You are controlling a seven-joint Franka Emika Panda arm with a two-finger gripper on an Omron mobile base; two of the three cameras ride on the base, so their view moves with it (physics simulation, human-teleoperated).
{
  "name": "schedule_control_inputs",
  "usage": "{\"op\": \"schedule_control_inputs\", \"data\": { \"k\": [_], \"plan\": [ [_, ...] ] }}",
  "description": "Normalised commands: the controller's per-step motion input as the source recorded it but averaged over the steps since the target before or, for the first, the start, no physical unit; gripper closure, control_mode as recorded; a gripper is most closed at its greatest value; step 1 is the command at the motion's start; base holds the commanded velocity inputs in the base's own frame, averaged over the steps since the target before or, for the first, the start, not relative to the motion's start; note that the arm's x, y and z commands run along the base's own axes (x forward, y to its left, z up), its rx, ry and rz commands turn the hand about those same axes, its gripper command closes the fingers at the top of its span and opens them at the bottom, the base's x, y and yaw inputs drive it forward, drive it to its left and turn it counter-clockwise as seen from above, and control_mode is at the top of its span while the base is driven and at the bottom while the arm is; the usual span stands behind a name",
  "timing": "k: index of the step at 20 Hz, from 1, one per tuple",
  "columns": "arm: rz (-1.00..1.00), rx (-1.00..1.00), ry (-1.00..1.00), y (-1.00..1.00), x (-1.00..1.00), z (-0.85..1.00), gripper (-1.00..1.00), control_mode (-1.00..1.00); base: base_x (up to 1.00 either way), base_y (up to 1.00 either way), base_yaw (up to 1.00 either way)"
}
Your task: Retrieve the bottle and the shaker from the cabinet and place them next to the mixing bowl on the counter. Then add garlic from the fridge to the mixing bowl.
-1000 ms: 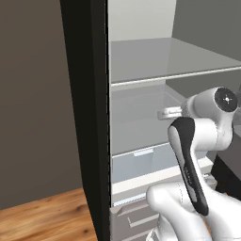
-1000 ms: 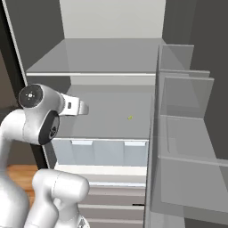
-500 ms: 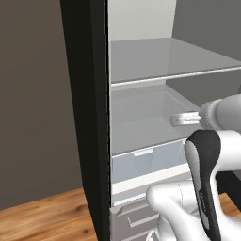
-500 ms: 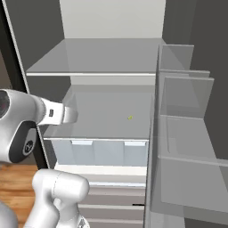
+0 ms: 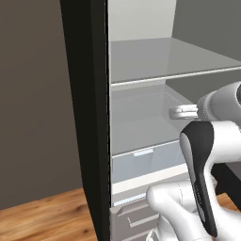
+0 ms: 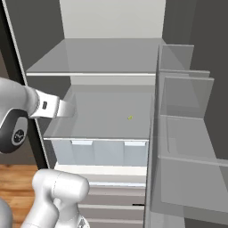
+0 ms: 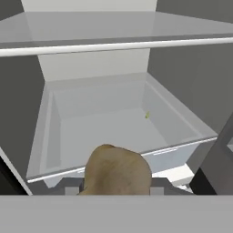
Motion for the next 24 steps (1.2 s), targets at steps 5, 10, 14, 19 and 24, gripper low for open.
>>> {"op": "schedule_control_inputs", "data": {
  "k": [5,10,14,19,24],
  "plan": [
    [0.0,0.0,0.0,0.0,0.0,0.0,1.0,-1.0,0.0,0.0,0.0],
    [0.0,0.0,0.0,0.0,0.0,0.0,1.0,-1.0,0.0,0.0,0.0],
    [0.0,0.0,0.0,0.0,0.0,0.0,1.0,1.0,-0.13,0.0,0.0],
    [0.0,0.0,0.0,0.0,0.0,0.0,1.0,1.0,-0.91,0.27,0.02],
    [0.0,0.0,0.0,0.0,0.0,0.0,1.0,1.0,-0.86,0.94,-0.02]
  ]
}}
